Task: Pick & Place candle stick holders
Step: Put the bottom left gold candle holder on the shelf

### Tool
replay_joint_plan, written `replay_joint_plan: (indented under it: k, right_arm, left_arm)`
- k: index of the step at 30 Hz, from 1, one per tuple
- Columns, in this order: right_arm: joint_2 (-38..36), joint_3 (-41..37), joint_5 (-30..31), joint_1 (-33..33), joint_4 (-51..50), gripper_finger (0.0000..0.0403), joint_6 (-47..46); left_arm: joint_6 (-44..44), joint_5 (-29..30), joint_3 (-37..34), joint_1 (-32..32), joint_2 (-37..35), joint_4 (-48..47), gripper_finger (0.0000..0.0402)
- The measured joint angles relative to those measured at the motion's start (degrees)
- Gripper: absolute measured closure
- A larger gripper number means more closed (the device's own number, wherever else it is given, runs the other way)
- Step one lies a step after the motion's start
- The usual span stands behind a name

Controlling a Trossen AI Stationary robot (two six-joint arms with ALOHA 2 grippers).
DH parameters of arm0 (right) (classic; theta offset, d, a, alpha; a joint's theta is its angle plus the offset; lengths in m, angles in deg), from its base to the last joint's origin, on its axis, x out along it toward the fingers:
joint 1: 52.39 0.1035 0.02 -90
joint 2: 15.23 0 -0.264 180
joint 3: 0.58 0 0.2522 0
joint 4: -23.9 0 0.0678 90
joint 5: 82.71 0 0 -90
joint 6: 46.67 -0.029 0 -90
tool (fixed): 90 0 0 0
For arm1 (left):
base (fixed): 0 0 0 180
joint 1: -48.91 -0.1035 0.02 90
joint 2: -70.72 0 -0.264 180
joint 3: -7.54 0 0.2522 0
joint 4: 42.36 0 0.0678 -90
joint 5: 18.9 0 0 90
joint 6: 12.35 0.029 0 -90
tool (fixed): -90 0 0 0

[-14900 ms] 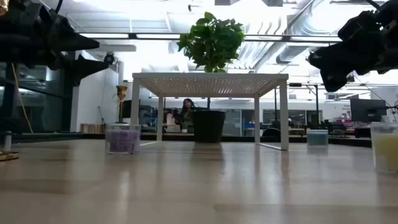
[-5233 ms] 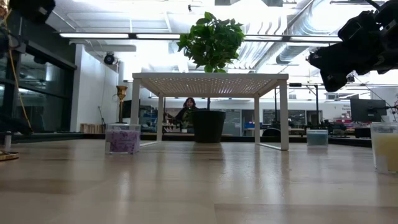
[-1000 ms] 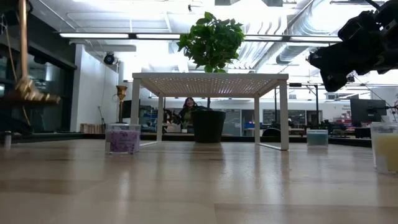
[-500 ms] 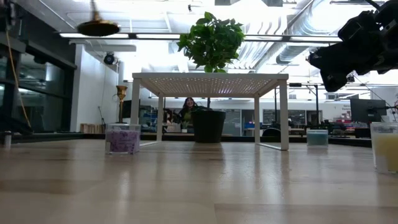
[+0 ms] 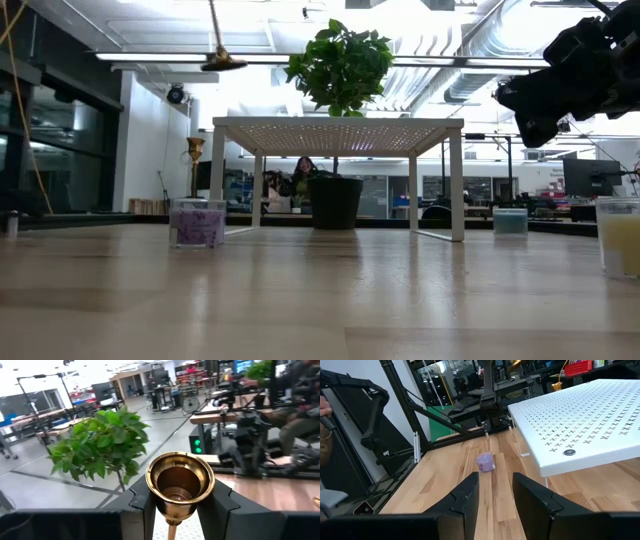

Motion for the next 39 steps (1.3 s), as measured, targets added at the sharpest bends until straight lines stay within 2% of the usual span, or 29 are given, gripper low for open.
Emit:
replay_joint_plan:
  k: [9, 14, 18, 25, 31, 36, 39]
  right_arm:
    - [0.0, 0.02, -0.02, 0.0, -0.02, 0.0289, 0.0]
    - [0.0, 0.01, -0.02, 0.01, 0.0, 0.0289, 0.0]
    - [0.0, 0.0, -0.02, 0.02, 0.0, 0.0289, 0.02]
    - [0.0, 0.0, -0.02, 0.0, -0.02, 0.0289, 0.0]
    - [0.0, 0.01, -0.02, 0.0, 0.0, 0.0289, 0.01]
    - [0.0, 0.0, -0.02, 0.0, -0.02, 0.0289, 0.0]
    - [0.0, 0.02, -0.02, 0.0, -0.02, 0.0289, 0.0]
  left_arm:
    - [-5.89, -16.57, 1.28, -23.33, 7.46, 6.49, 0.0298]
    - [-10.44, -26.81, 6.69, -34.6, 15.05, 4.76, 0.0294]
    - [-12.91, -33.29, 13.41, -40.72, 22.58, -0.33, 0.0288]
    - [-12.62, -36.57, 21.5, -43.53, 31.99, -5.4, 0.0291]
    - [-14.76, -36.01, 21.84, -43.53, 33.39, -7.08, 0.0291]
    - [-16.47, -31.92, 21.84, -43.52, 33.36, -9.02, 0.0291]
    - [-18.27, -31.35, 21.84, -43.53, 33.35, -8.83, 0.0291]
